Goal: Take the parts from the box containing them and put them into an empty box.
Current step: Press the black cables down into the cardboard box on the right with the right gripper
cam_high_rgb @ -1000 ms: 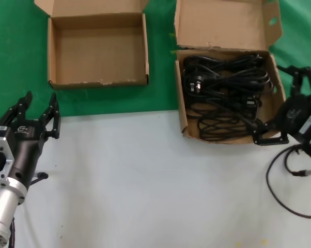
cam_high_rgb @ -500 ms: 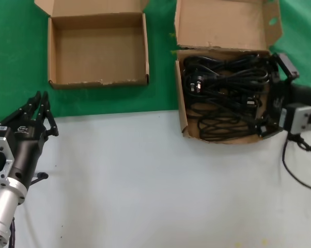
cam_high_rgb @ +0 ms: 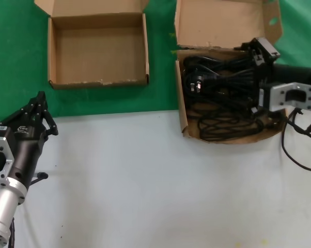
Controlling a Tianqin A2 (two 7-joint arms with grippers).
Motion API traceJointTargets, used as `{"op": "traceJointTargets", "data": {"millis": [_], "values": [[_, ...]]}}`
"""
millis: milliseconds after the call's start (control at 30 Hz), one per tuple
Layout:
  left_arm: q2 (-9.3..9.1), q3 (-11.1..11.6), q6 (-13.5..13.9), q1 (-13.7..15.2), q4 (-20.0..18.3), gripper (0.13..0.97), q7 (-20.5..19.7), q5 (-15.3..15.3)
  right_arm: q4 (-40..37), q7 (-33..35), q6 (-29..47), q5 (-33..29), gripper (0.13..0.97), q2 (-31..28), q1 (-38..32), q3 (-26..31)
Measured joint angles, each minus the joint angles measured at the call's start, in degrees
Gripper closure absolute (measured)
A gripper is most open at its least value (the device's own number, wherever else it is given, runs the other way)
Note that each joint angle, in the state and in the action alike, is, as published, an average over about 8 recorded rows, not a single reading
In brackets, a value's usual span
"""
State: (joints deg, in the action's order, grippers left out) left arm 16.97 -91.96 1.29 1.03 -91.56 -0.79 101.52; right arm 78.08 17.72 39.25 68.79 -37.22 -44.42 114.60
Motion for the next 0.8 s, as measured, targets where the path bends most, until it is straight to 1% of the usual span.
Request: {"op": "traceJointTargets", "data": {"millis": [200, 467, 500, 767, 800], "values": [[0.00, 0.0, 0.0, 0.0, 0.0, 0.952, 0.0, 0.0, -2.7, -0.5, 0.9, -1.9, 0.167, 2.1, -2.7, 1.3], [0.00, 0.0, 0.0, 0.0, 0.0, 0.952, 0.0, 0.0, -4.1, -4.3, 2.2, -5.6, 0.271, 3.7, -4.3, 2.1], [0.00, 0.0, 0.0, 0.0, 0.0, 0.952, 0.0, 0.0, -4.2, -4.6, 2.3, -5.9, 0.271, 3.9, -4.4, 2.2], [0.00, 0.0, 0.0, 0.0, 0.0, 0.952, 0.0, 0.0, -5.4, -5.6, 2.5, -7.4, 0.441, 5.0, -5.5, 2.5], [0.00, 0.0, 0.0, 0.0, 0.0, 0.952, 0.0, 0.0, -5.5, -5.6, 2.4, -7.5, 0.441, 5.2, -5.7, 2.6]]}}
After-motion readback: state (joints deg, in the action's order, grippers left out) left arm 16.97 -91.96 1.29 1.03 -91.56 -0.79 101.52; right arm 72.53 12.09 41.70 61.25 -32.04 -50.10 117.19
